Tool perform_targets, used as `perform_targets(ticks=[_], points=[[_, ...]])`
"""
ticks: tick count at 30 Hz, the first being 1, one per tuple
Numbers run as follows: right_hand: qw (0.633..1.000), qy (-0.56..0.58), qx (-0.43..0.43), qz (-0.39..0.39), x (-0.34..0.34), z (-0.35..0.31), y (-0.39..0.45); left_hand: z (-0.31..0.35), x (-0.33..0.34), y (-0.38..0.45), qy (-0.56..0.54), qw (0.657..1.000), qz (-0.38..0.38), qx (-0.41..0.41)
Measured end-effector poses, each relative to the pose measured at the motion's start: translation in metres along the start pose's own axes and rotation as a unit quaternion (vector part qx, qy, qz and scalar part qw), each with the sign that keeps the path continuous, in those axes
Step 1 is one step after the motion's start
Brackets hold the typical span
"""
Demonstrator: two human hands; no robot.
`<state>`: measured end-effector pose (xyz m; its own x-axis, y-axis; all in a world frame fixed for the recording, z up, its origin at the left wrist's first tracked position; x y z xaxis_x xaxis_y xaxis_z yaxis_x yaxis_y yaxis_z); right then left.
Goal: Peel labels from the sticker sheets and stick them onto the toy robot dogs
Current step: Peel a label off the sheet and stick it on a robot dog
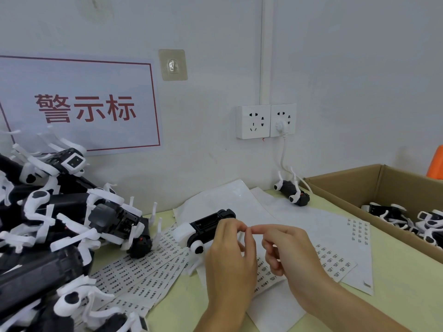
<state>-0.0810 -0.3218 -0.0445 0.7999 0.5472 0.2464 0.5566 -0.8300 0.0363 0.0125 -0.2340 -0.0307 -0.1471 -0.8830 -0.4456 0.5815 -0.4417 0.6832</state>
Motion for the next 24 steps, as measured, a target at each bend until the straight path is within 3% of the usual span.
perform_targets(ticks=[11,16,24], points=[[0.999,0.035,-0.013,0.009,-0.004,-0.001,0.003,0.013,-0.003,0.0,-0.06,0.997,-0.006,0.047],[0.997,0.062,0.003,0.035,-0.013,0.002,0.009,0.0,0.002,0.0,-0.059,0.998,-0.025,-0.015],[0.998,0.051,0.034,0.003,-0.011,0.012,0.014,-0.016,0.014,0.003,-0.154,0.979,-0.087,-0.097]])
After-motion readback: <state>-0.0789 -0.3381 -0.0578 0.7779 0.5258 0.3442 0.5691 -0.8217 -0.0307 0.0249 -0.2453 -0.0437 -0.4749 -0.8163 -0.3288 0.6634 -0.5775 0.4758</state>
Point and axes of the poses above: each hand's wrist, its own y-axis towards the middle knuckle, its own x-axis out of the palm, z = x × y, the point moved 8 cm from there along y, towards the middle knuckle, and after that the axes turned 11 degrees about y, right-handed, at the moved point
